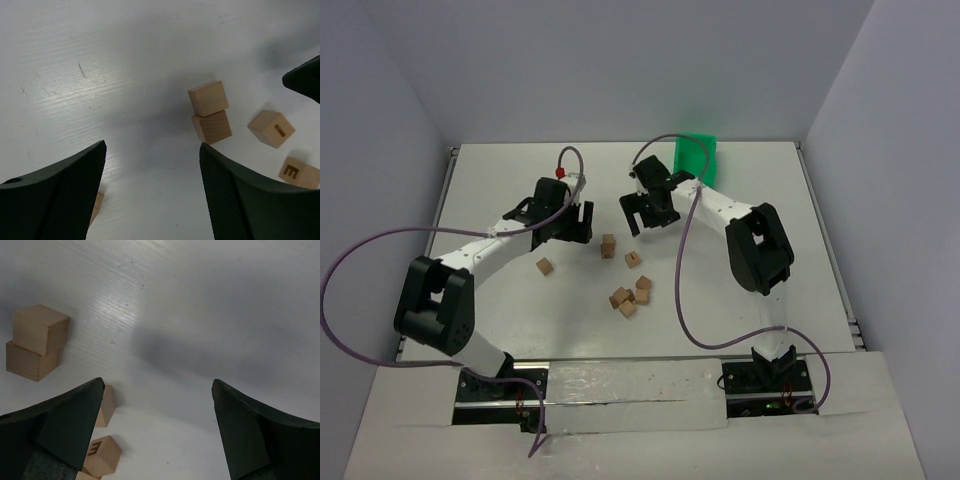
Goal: Build the wood block tower
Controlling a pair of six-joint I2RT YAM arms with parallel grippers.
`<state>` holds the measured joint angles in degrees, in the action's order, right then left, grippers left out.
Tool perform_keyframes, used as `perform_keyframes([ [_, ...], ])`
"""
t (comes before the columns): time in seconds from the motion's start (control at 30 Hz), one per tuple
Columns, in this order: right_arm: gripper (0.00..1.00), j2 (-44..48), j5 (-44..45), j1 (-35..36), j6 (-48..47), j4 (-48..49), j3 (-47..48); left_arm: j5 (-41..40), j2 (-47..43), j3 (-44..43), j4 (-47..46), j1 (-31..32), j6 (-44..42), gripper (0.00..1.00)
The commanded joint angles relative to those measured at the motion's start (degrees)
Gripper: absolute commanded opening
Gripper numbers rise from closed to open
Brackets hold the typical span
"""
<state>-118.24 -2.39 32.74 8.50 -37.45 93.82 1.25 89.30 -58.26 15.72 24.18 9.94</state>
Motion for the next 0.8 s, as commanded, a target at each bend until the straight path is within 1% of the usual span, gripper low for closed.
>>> perform_keyframes([
  [0.0, 0.96, -0.85, 1.51, 1.19, 2.14, 2.38, 1.71, -5.47, 3.09, -0.73, -2.88, 1.92, 1.49, 0.81],
  [0.13, 0.96, -1.58, 0.45, 1.45, 2.7, 2.56, 0.92, -5.23, 6.52, -2.33, -1.36, 2.02, 1.78, 0.81],
  [0.33, 0.97, -2.23, -1.1, 2.04, 3.7, 2.67, 0.02, -0.59, 9.5, -2.97, -0.61, 1.98, 2.13, 0.83],
  [0.53, 0.97, -2.85, -2.53, 2.33, 4.55, 2.47, -0.6, 2.93, 10.74, -2.31, -0.78, 1.93, 2.91, 0.84],
  [0.77, 0.98, -3.27, -2.93, 2.33, 4.77, 2.47, -1.02, 4.34, 11.8, -1.82, -0.96, 1.74, 3.78, 0.84],
])
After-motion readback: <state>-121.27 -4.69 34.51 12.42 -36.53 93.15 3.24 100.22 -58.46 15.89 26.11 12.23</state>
